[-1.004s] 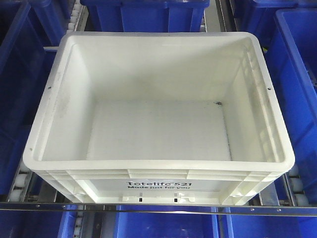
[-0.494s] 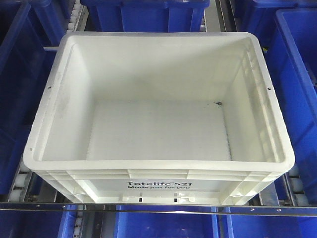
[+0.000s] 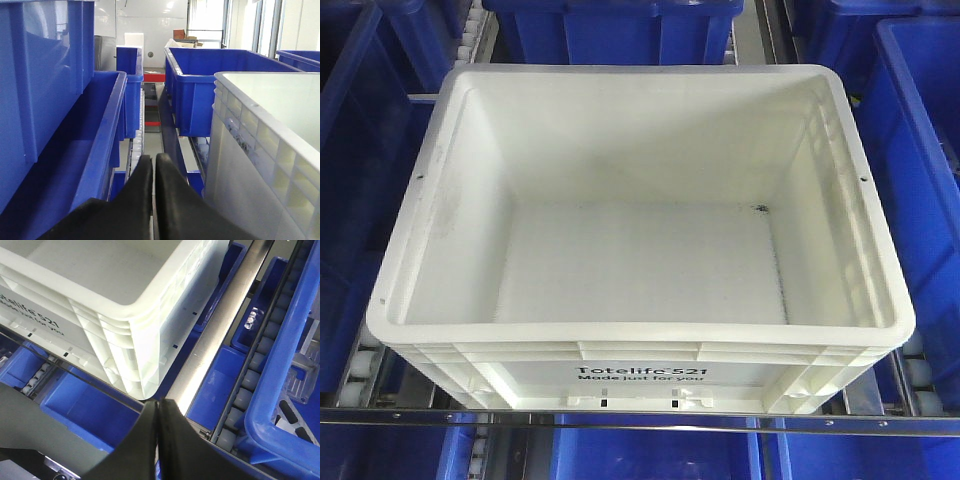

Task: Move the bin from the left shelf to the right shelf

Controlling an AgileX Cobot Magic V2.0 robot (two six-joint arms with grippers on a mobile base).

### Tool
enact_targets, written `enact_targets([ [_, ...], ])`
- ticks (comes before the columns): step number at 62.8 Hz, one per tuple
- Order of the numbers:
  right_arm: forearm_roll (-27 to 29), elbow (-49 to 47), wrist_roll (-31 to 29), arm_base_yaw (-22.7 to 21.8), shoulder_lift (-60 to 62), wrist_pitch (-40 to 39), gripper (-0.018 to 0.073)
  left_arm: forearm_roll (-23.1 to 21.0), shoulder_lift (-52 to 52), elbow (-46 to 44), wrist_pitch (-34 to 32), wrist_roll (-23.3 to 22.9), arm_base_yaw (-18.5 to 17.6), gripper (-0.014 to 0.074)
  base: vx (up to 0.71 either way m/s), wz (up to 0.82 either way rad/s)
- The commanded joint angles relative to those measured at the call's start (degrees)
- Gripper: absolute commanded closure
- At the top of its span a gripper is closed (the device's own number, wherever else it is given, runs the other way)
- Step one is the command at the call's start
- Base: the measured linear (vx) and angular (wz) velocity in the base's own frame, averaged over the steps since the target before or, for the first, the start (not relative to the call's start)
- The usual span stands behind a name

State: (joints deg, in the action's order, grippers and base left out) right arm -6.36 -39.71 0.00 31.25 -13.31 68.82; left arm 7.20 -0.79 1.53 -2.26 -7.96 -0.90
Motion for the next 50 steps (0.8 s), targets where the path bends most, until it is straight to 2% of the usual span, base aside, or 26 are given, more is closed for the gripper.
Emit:
enact_targets([
  [1, -0.7, -1.3, 0.0, 0.0, -0.8, -3.2, 0.0568, -0.1, -0.5, -1.3, -4.4, -0.5, 0.1, 0.0594, 0.00, 0.00],
  [11, -0.4, -1.0, 0.0, 0.0, -0.6, -3.9, 0.0568, -0.1, -0.5, -1.3, -4.4, -0.5, 0.1, 0.0594, 0.00, 0.00],
  [17, 0.0, 3.4, 0.7, -1.5, 1.3, -12.7, 0.0568, -0.1, -0.5, -1.3, -4.4, -0.5, 0.1, 0.0594, 0.00, 0.00],
  [26, 1.3, 17.8, 0.7, -9.0, 7.4, -36.9, 0.0568, -0.1, -0.5, -1.3, -4.4, -0.5, 0.1, 0.0594, 0.00, 0.00],
  [32, 2.1, 26.2, 0.7, -14.0, 10.0, -48.5, 0.0568, -0.1, -0.5, -1.3, -4.4, -0.5, 0.1, 0.0594, 0.00, 0.00],
  [40, 2.2, 34.8, 0.7, -20.6, 12.8, -58.1, 0.0568, -0.1, -0.5, -1.3, -4.4, -0.5, 0.1, 0.0594, 0.00, 0.00],
  [50, 2.6, 41.4, 3.4, -28.4, 14.8, -66.2, 0.0568, -0.1, -0.5, -1.3, -4.4, -0.5, 0.1, 0.0594, 0.00, 0.00],
])
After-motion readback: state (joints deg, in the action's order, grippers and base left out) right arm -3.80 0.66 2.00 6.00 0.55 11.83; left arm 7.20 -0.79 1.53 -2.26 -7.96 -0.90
